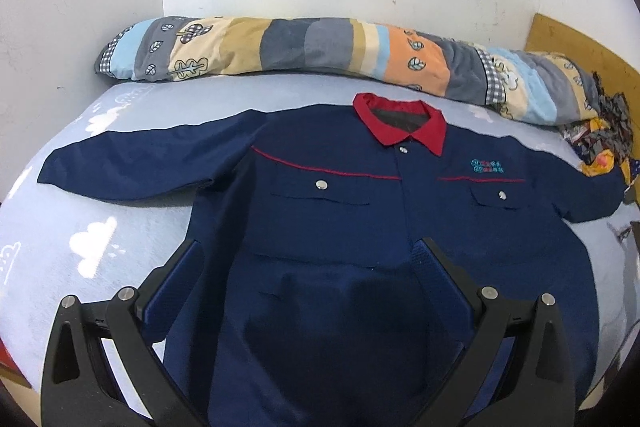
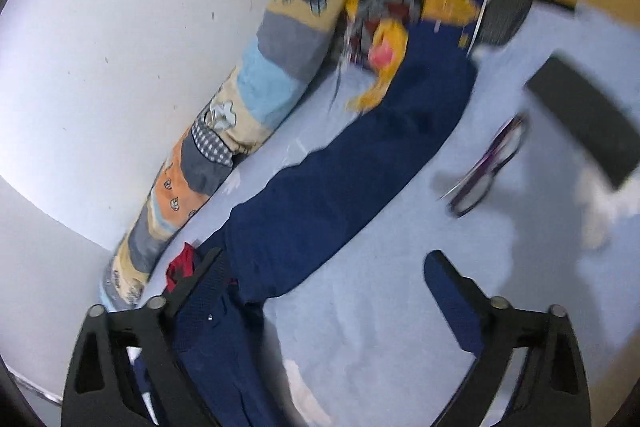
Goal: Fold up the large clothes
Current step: 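Reach the right gripper to the navy sleeve cuff and grasp it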
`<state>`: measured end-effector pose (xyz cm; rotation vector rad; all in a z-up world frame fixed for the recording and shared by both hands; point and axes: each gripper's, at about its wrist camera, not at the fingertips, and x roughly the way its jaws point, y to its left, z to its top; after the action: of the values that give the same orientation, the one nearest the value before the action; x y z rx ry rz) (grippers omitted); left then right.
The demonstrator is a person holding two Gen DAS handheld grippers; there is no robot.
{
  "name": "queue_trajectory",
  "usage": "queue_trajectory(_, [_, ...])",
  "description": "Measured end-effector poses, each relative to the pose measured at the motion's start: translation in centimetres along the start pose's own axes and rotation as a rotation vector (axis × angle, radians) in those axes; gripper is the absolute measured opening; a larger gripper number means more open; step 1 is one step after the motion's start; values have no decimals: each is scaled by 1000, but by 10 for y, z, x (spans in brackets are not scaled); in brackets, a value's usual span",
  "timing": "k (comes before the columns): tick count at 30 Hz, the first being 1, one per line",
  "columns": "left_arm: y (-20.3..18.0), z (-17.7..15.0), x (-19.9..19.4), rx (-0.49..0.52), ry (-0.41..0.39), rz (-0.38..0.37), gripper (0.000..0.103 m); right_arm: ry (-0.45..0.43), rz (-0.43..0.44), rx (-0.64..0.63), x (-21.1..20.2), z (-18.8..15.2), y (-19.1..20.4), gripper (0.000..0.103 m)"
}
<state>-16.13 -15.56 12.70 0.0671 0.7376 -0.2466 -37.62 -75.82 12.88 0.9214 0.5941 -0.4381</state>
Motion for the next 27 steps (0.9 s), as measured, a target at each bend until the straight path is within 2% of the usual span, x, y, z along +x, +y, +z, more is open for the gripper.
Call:
queue_trajectory(3, [-5, -1, 6, 22, 13, 13, 103, 35, -14, -16, 53, -8, 2, 81])
queue_trajectory(5, [-8, -2, 10, 30, 22, 22, 103, 76, -34, -21, 90, -10, -1, 62])
queue_trajectory(6, [-8, -3, 11, 34, 25, 24, 103, 89, -44, -19, 100, -10, -5, 58])
queue_trajectory(8, [-9, -3, 13, 40, 29, 33, 103, 123, -76, -12, 121, -8, -20, 38])
queue_trajectory(12, [-11, -4, 13, 60, 29, 33, 103, 73, -195, -26, 118, 12, -64, 30])
queue_trajectory(13, [-13, -4, 13, 68, 26, 34, 103, 52, -210, -18, 112, 20, -77, 21])
queue_trajectory(14, [-14, -4, 13, 78, 28, 34, 103, 36, -224, -15, 107, 28, -86, 9])
queue_trajectory(15, [-16, -5, 14, 87, 32, 33, 103, 14, -264, -16, 101, 39, -96, 5])
queue_trajectory(16, [-18, -6, 16, 95, 36, 33, 103, -12, -308, -20, 93, 52, -106, 5])
queue_trajectory(18, [-22, -7, 18, 107, 41, 33, 103, -69, -390, -8, 79, 72, -123, 14])
queue_trajectory(19, [-24, -7, 18, 109, 43, 29, 103, -113, -423, 24, 67, 88, -139, 14])
queue_trajectory(21, [-28, -8, 19, 121, 45, 25, 103, -134, -421, 72, 57, 104, -157, 15])
queue_trajectory(22, [-31, -9, 20, 132, 45, 27, 103, -131, -366, 111, 53, 112, -168, 12])
queue_trajectory(24, [-36, -11, 22, 156, 45, 31, 103, -131, -284, 156, 50, 119, -174, 21])
queue_trajectory(26, [-41, -12, 25, 171, 51, 32, 103, -153, -197, 176, 46, 121, -171, 52])
queue_trajectory(27, [-43, -12, 26, 174, 52, 31, 103, -166, -143, 189, 45, 121, -170, 58])
